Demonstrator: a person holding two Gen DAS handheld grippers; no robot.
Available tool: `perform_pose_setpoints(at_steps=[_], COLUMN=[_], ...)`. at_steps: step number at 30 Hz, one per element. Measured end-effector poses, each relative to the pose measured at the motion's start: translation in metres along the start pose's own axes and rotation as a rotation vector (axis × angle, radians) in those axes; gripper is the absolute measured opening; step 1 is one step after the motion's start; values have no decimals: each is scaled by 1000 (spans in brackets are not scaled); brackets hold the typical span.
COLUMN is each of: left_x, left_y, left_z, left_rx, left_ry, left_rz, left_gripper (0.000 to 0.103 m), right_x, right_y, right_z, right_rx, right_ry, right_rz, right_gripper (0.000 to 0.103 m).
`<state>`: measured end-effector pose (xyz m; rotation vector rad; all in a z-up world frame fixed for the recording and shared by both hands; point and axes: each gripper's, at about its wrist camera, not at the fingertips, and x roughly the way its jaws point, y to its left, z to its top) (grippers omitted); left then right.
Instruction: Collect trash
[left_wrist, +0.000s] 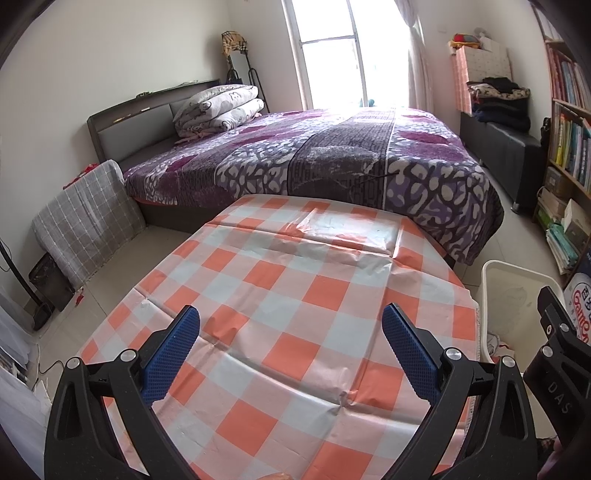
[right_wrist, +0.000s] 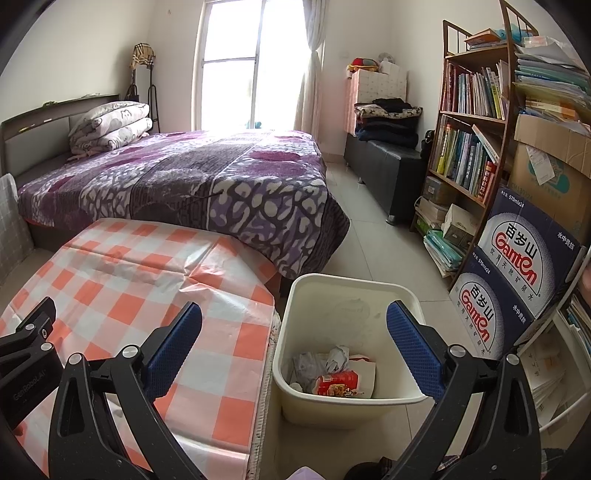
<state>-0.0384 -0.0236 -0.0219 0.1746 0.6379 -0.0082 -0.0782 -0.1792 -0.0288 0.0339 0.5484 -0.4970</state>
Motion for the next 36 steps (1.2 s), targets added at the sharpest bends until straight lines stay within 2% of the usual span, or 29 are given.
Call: perform_pose_setpoints(at_steps=[18,36], left_x=[-4,-3], left_y=[-1,3], left_z=[-5,-1], left_rx=[18,6], left_ry=[-37,-10], left_rz=[-43,-50], left_gripper=[94,95], right_x=[-1,0], right_y=[0,-1], right_z=[-5,-2], right_rx=[-1,-1], right_ry=[11,15], right_rz=[-3,-2], right_gripper=[96,96])
